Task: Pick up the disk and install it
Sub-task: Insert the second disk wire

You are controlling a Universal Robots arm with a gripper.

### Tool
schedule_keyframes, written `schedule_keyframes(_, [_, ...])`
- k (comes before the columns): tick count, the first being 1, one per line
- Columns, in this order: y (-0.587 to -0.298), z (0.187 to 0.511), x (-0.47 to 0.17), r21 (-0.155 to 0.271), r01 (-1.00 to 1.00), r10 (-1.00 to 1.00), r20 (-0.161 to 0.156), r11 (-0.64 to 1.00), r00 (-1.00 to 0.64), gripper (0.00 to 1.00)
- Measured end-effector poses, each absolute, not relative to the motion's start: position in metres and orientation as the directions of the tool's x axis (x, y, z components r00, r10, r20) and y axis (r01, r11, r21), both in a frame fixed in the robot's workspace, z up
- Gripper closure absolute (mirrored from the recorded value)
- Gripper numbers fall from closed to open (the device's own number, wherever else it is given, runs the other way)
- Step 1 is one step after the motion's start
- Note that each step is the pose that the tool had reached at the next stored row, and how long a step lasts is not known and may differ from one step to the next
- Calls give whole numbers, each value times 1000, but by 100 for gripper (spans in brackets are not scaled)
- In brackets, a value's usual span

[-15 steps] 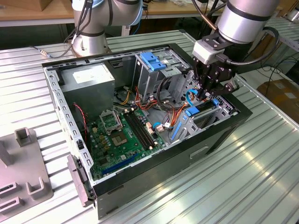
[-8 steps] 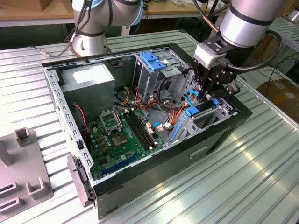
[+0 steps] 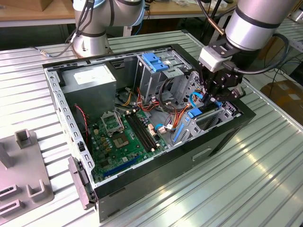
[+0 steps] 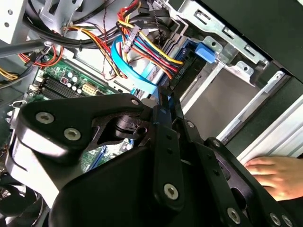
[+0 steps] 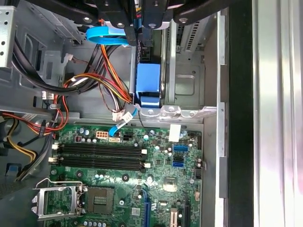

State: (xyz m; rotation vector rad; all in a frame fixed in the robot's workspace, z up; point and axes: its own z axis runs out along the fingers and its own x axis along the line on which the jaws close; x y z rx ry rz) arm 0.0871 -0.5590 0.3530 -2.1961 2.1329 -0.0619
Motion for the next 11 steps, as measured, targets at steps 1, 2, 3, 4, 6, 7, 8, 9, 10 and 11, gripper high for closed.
schedule_keyframes(1, [-559,353,87,-85,-996,-999,-26,-19,22,84])
schedule_keyframes(2, [-559,352,87,-85,-996,-1000,-26,-10,12,84])
schedule_keyframes(3, [-559,351,87,-85,-996,-1000,-26,-8,11,84])
schedule_keyframes(4, [-559,351,87,-85,-996,-1000,-26,-8,10,84])
schedule_keyframes(6, [-559,351,87,-86,-996,-1000,-27,-8,10,84])
schedule_keyframes(7, [-559,351,87,-86,-996,-1000,-29,-7,10,84])
schedule_keyframes(8, [-559,351,87,-86,-996,-1000,-29,-7,10,84])
schedule_keyframes(9, [-559,351,87,-86,-996,-1000,-30,-7,10,84])
schedule_keyframes(10, [-559,350,87,-86,-996,-999,-30,-8,10,84])
schedule_keyframes(11, [-559,350,88,-87,-996,-999,-30,-8,10,84])
